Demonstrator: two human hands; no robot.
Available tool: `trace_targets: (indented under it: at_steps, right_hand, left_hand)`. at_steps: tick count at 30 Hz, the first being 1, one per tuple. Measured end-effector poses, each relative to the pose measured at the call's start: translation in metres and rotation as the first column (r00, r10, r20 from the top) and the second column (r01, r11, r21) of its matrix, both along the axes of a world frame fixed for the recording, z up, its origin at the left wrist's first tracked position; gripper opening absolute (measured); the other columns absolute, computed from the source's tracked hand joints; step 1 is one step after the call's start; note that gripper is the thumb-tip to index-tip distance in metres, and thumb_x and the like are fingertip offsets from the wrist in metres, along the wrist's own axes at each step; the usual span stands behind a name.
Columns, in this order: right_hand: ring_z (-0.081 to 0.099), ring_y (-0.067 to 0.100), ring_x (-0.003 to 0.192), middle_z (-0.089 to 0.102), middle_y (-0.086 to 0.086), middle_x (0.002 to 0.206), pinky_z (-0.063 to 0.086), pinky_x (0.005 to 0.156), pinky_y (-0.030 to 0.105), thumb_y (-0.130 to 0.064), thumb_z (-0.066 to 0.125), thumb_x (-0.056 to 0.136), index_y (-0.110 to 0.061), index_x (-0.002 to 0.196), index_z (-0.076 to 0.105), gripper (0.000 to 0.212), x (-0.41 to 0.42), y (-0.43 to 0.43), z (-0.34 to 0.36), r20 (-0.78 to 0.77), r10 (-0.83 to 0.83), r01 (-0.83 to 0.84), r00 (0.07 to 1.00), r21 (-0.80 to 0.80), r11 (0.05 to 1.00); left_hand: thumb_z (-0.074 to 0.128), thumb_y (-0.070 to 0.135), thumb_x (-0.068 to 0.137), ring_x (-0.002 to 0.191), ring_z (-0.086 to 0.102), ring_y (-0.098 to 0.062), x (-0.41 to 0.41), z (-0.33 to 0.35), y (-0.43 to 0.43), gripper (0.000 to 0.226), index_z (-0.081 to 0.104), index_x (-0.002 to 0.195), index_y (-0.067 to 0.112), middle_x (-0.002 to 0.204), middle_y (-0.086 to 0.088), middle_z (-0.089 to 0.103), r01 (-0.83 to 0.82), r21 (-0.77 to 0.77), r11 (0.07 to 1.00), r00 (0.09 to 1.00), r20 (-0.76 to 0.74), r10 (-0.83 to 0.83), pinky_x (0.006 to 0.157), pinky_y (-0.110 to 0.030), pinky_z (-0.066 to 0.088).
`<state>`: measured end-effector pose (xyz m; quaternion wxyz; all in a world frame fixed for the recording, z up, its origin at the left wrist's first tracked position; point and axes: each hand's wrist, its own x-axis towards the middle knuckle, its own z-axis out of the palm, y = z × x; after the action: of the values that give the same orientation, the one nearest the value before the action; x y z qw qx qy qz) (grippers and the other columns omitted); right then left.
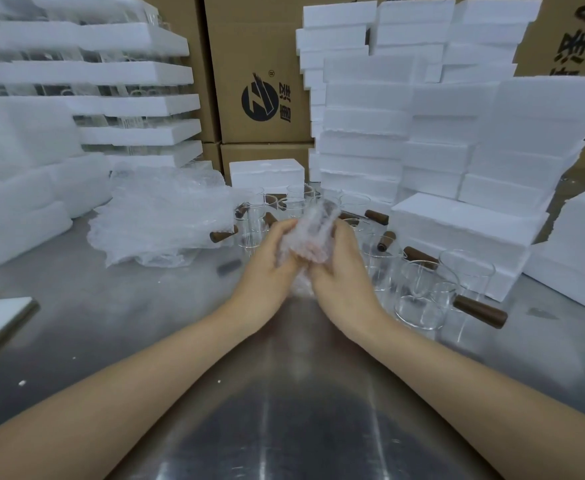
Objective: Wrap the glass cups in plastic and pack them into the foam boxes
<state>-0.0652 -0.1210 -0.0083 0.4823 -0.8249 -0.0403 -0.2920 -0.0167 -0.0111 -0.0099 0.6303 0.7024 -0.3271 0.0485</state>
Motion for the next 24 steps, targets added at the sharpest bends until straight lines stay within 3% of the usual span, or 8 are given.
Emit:
trace_targets:
  at_steps: [2, 5, 10, 14, 17, 19, 21, 24]
  right_hand:
    - [0.039, 0.014, 0.131, 0.038, 0.002, 0.141, 0.035, 0.110, 0.036, -0.012, 0.053, 0.092, -0.015, 0.143, 0.028, 0.057, -0.001, 0.002, 0.003, -0.044, 0.046, -0.041, 0.998, 0.089, 0.995]
    - [0.033, 0.013, 0.136, 0.032, 0.001, 0.148, 0.031, 0.113, 0.038, -0.021, 0.057, 0.093, -0.020, 0.149, 0.016, 0.069, -0.002, 0.006, 0.004, -0.065, 0.136, -0.113, 0.989, 0.273, 0.955]
    - [0.027, 0.007, 0.141, 0.023, -0.004, 0.156, 0.025, 0.117, 0.035, -0.031, 0.058, 0.093, -0.027, 0.152, 0.002, 0.081, -0.004, 0.013, -0.006, -0.171, 0.304, -0.276, 0.937, 0.171, 0.946]
    - [0.053, 0.011, 0.121, 0.050, -0.005, 0.137, 0.045, 0.103, 0.039, -0.024, 0.053, 0.097, -0.023, 0.148, 0.024, 0.058, 0.000, 0.009, -0.004, -0.118, 0.251, -0.210, 0.961, 0.280, 0.937]
    - [0.051, 0.005, 0.117, 0.051, -0.009, 0.130, 0.040, 0.100, 0.015, -0.008, 0.048, 0.097, -0.019, 0.141, 0.035, 0.047, 0.002, -0.002, -0.001, -0.087, 0.108, -0.090, 0.990, 0.188, 0.978]
    - [0.047, 0.005, 0.121, 0.046, -0.008, 0.137, 0.034, 0.096, 0.006, -0.004, 0.045, 0.096, -0.020, 0.144, 0.030, 0.053, 0.003, -0.004, -0.001, -0.106, 0.052, -0.039, 0.993, 0.121, 0.992]
    - [0.053, 0.006, 0.115, 0.044, -0.004, 0.142, 0.039, 0.090, 0.004, -0.011, 0.049, 0.096, -0.025, 0.146, 0.022, 0.058, 0.003, -0.002, -0.001, -0.140, 0.049, -0.028, 0.989, 0.147, 0.989]
    - [0.045, 0.010, 0.129, 0.036, -0.003, 0.150, 0.041, 0.106, 0.030, -0.024, 0.060, 0.090, -0.030, 0.150, 0.011, 0.077, 0.002, 0.001, -0.004, -0.142, 0.086, -0.060, 0.986, 0.178, 0.982]
  left_hand:
    - [0.059, 0.024, 0.093, 0.113, 0.061, -0.019, 0.006, 0.003, 0.003, 0.032, 0.054, 0.124, 0.016, 0.120, -0.005, 0.064, 0.022, -0.083, 0.996, 0.998, -0.058, -0.027, 0.096, -0.036, 0.047]
    - [0.051, -0.003, 0.094, 0.109, 0.065, -0.027, 0.010, 0.004, 0.004, 0.032, 0.057, 0.123, 0.011, 0.118, -0.011, 0.067, 0.027, -0.229, 0.973, 0.978, -0.194, -0.073, 0.093, -0.042, 0.051]
    - [0.050, -0.016, 0.085, 0.106, 0.065, -0.037, 0.011, 0.003, 0.007, 0.035, 0.061, 0.118, -0.006, 0.112, -0.021, 0.068, -0.147, -0.287, 0.947, 0.932, -0.360, 0.035, 0.092, -0.045, 0.053]
    - [0.050, -0.010, 0.087, 0.107, 0.064, -0.023, 0.002, 0.012, 0.005, 0.039, 0.057, 0.122, 0.007, 0.113, -0.008, 0.067, -0.125, -0.077, 0.989, 0.989, -0.092, 0.117, 0.092, -0.033, 0.053]
    - [0.057, 0.012, 0.085, 0.127, 0.046, -0.016, -0.010, 0.010, 0.004, 0.050, 0.045, 0.133, 0.012, 0.133, -0.002, 0.048, -0.120, 0.073, 0.990, 0.973, 0.204, 0.103, 0.107, -0.028, 0.038]
    - [0.061, 0.032, 0.079, 0.121, 0.043, -0.014, -0.013, 0.008, 0.003, 0.046, 0.048, 0.121, 0.019, 0.122, 0.003, 0.042, -0.232, 0.030, 0.972, 0.907, 0.368, 0.205, 0.101, -0.022, 0.035]
    - [0.064, 0.034, 0.082, 0.101, 0.049, -0.009, -0.013, 0.011, 0.003, 0.027, 0.054, 0.103, 0.020, 0.104, 0.006, 0.047, -0.268, -0.057, 0.962, 0.874, 0.405, 0.268, 0.086, -0.017, 0.038]
    - [0.063, 0.019, 0.091, 0.079, 0.052, -0.004, -0.007, 0.012, 0.005, 0.011, 0.055, 0.086, 0.026, 0.084, 0.012, 0.056, -0.294, -0.135, 0.946, 0.893, 0.313, 0.322, 0.072, -0.016, 0.040]
